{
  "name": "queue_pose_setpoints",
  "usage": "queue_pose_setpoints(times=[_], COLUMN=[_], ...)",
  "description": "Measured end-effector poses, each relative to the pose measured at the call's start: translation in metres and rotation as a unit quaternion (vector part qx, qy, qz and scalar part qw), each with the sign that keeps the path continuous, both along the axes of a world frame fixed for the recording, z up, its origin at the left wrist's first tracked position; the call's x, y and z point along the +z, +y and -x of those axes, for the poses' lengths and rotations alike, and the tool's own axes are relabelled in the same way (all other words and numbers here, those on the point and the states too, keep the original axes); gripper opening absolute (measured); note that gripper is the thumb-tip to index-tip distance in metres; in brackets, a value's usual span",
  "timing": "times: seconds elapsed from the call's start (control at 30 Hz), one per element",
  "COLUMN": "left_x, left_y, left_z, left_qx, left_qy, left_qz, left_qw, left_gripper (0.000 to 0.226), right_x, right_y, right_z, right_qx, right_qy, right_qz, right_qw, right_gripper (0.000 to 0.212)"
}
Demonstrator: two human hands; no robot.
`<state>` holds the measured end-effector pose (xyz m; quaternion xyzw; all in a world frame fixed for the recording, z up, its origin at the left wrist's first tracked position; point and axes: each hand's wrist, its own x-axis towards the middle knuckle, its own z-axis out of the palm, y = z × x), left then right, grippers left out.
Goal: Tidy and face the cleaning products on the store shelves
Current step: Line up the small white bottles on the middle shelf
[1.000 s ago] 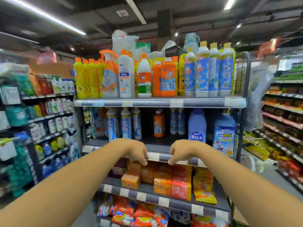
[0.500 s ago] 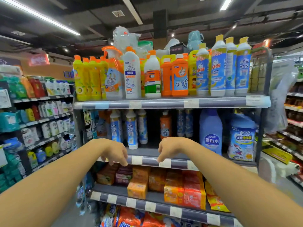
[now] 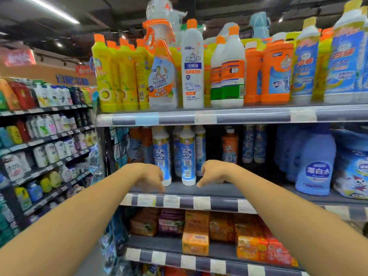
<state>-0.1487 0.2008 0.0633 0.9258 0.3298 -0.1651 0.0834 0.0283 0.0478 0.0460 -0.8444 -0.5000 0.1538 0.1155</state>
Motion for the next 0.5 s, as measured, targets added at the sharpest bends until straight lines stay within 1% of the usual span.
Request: queue_pose_setpoints(times=[0.07,0.1,0.17,0.23,0.27,0.3,0.37,0.43,0.5], left_x=[-0.008,-0.013,-0.023,-0.033,-0.037,-0.040,-0.047,-0.054,-0.059], left_y=[0.017,0.023,0.035,0.043,0.047,0.048,0.051,0.057,0.065], left_z=[-0.005,-0.007,-0.013,-0.020,-0.025,-0.029,-0.037,-0.044,-0.048], left_qx=[0.023,0.049,0.117,0.164,0.177,0.184,0.184,0.188,0.191], left_qy=[-0.068,-0.121,-0.235,-0.345,-0.384,-0.411,-0.447,-0.474,-0.495], left_qz=[-0.022,-0.020,0.016,0.061,0.081,0.095,0.102,0.110,0.119], left_qw=[0.997,0.991,0.965,0.922,0.902,0.888,0.870,0.853,0.839], left_gripper=[0.029,0.027,0.036,0.043,0.055,0.067,0.076,0.072,0.065], right_x=[-0.010,-0.015,-0.024,-0.031,-0.034,-0.038,-0.043,-0.048,-0.052], right_y=[0.019,0.027,0.042,0.056,0.063,0.070,0.083,0.094,0.104], right_z=[0.003,0.004,0.005,0.006,0.006,0.006,0.006,0.004,0.002], right_qx=[-0.040,-0.064,-0.121,-0.175,-0.193,-0.206,-0.225,-0.240,-0.250], right_qy=[0.010,0.022,0.071,0.119,0.135,0.145,0.151,0.150,0.144], right_qz=[-0.049,-0.081,-0.155,-0.227,-0.252,-0.267,-0.278,-0.287,-0.317], right_qw=[0.998,0.994,0.978,0.950,0.939,0.930,0.921,0.915,0.904], right_gripper=[0.035,0.035,0.037,0.040,0.042,0.042,0.038,0.040,0.048])
